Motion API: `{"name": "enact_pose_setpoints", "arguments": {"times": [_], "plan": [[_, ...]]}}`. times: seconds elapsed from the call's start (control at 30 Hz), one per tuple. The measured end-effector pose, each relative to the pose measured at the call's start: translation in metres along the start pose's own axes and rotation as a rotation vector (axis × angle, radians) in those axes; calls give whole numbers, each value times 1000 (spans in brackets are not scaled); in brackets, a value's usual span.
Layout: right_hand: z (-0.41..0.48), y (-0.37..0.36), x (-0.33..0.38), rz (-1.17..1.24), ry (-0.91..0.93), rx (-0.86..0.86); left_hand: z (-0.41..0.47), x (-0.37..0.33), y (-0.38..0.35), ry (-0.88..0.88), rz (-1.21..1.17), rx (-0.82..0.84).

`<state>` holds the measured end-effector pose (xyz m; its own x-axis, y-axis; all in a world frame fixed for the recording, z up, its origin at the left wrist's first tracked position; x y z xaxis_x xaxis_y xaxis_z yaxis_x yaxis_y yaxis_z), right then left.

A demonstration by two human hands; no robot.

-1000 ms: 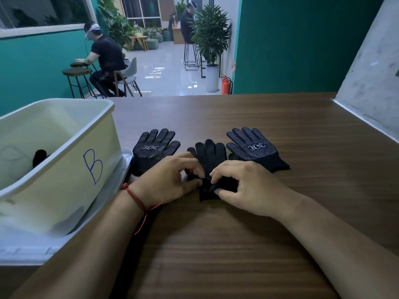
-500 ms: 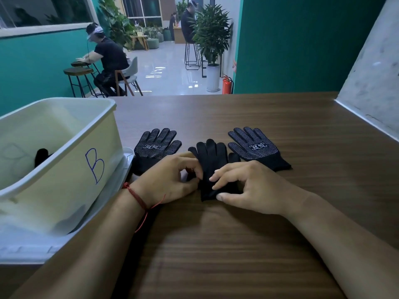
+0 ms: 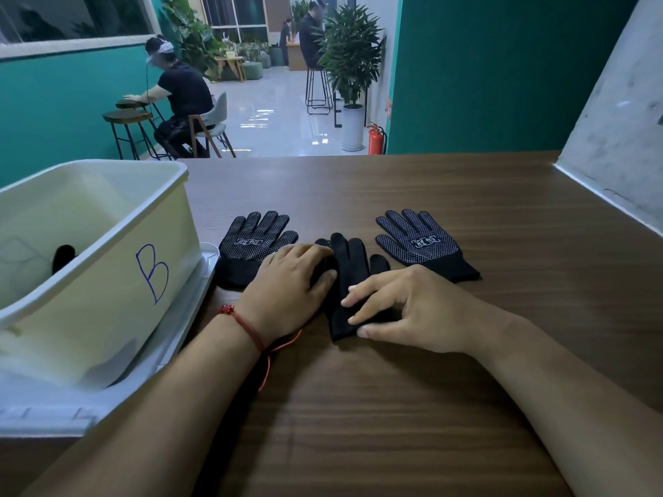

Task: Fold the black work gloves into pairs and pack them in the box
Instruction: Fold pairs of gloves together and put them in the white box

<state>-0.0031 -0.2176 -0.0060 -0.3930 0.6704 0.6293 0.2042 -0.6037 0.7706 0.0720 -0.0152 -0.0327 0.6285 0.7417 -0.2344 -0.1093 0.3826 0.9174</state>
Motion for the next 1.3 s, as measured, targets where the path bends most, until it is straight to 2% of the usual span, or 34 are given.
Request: {"name": "enact_pose_setpoints", "arguments": {"times": [0.2, 0.33, 0.57, 0.87, 1.0, 1.07, 1.13, 1.2, 1.3], "plan": [[-4, 0, 8, -34, 37, 93, 8, 17, 1, 197, -163, -122], [-5, -3, 12, -39, 47, 136, 13, 31, 4, 245, -138, -200], [-5, -4, 13, -45, 54, 140, 13, 28, 14, 180, -191, -325], [-4, -7, 16, -25, 62, 143, 14, 31, 8, 155, -170, -249], [-6, -5, 18, -66, 42, 159, 9, 24, 20, 132, -204, -386], [-6, -5, 20, -131, 79, 76, 4, 16, 29, 66, -257, -411], [-5, -5, 22, -204, 108, -44, 0, 2, 34, -36, -350, -354], [-4, -4, 20, -215, 88, -119, -4, -15, 33, -129, -461, -224], [-3, 1, 11, -80, 39, -229, -7, -28, 28, -261, -491, 15]]}}
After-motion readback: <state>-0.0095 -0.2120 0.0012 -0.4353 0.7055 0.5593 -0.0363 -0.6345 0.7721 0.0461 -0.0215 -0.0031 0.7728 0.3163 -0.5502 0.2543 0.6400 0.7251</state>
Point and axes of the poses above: each hand's wrist, its own z-axis towards the middle knuckle, its own y-axis out of the back of the hand, x = y × z, the point moved 4 cm from there along z, towards the middle knuckle, and after that the axes turned 9 degrees about -y, right-handed, at the moved point
